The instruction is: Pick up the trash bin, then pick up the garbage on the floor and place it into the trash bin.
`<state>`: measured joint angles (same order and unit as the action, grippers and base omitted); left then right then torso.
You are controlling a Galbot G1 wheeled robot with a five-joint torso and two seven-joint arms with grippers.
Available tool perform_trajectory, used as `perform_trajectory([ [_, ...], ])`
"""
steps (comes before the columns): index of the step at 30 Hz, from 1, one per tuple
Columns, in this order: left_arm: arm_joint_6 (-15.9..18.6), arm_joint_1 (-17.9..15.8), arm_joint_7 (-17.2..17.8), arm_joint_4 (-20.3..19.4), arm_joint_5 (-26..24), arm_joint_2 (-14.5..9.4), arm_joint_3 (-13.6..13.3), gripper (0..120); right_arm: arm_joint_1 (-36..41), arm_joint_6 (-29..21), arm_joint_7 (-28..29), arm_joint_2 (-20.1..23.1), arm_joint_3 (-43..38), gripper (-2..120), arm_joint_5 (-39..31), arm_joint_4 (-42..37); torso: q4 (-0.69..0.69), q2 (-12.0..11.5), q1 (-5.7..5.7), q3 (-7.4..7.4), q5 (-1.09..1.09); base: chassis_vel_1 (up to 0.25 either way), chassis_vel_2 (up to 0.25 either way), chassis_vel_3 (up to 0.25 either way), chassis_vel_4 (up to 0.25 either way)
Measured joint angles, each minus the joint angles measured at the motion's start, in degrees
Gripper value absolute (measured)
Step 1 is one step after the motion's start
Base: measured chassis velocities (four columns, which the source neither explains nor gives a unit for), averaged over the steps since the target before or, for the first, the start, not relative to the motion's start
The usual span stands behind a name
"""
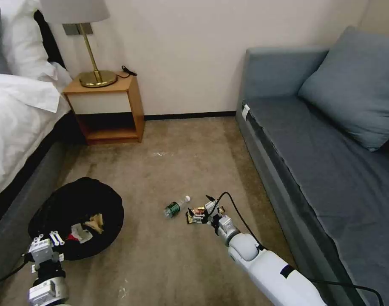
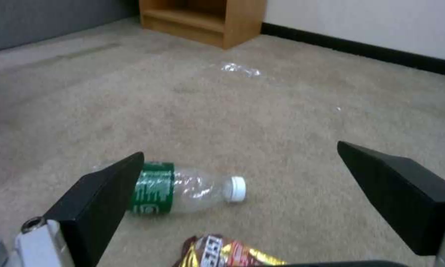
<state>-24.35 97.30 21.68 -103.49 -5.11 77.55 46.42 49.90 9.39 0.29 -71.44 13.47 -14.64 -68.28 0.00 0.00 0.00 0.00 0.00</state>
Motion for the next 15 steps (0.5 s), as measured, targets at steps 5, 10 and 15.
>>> perform_trajectory([
  [5,-0.01,-0.11,0.00,0.25,0.41,0.17,-0.19,6,-0.12,0.66,-0.65,0.16,0.01,100,-0.47,0.17,0.00,0.00,0.00,0.00,0.00,-0.073,0.078,0.075,-0.076],
  [10,-0.23,-0.17,0.00,0.57,0.69,0.47,-0.23,6,0.19,0.81,-0.81,0.16,-0.06,100,-0.46,0.40,0.00,0.00,0.00,0.00,0.00,-0.078,0.077,0.075,-0.076],
  [15,-0.69,0.00,0.00,0.88,0.83,0.79,-0.25,6,0.66,1.62,-1.48,-0.49,-0.88,100,0.49,1.86,0.00,0.00,0.00,0.00,0.00,-0.098,0.069,0.093,-0.078],
])
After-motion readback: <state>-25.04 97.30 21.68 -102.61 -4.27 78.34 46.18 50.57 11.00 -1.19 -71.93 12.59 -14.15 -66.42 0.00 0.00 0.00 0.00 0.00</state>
